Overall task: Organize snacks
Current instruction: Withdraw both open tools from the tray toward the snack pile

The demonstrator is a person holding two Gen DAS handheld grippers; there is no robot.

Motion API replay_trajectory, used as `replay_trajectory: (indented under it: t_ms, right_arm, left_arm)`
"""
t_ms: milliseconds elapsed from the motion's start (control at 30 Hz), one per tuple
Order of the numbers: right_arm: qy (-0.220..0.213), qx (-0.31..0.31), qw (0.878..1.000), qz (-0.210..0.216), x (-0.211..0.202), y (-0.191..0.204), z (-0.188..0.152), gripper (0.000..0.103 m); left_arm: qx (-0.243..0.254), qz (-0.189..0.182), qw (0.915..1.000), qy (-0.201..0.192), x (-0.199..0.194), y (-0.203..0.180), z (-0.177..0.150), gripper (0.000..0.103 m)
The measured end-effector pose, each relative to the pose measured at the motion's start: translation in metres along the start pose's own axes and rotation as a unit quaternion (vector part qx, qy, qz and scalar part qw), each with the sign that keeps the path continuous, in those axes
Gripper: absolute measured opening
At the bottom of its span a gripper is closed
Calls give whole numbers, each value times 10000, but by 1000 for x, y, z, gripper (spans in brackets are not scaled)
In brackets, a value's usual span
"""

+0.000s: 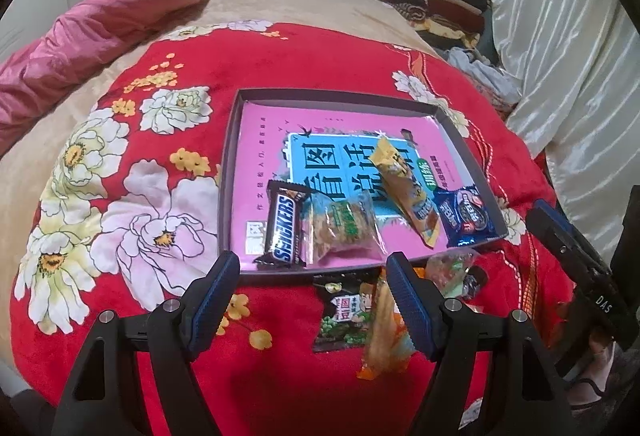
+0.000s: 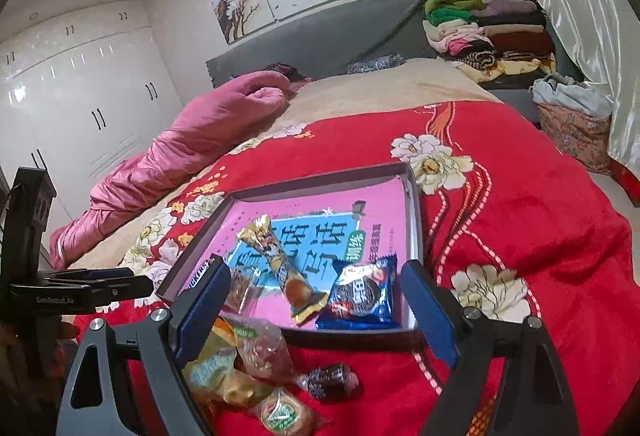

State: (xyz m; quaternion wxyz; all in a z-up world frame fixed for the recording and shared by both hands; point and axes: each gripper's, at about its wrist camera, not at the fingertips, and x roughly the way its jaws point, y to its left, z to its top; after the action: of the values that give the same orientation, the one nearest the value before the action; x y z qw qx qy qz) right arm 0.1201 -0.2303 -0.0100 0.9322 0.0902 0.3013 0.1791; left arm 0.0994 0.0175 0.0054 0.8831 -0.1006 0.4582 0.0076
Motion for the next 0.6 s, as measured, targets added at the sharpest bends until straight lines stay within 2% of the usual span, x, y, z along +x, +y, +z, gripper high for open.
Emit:
replay_trajectory:
  t_ms: [600]
  right_arm:
    - [309, 11, 9988, -389, -15, 7, -26, 87]
  left_arm:
    - [191, -263, 9993, 165, -3, -6, -18, 77]
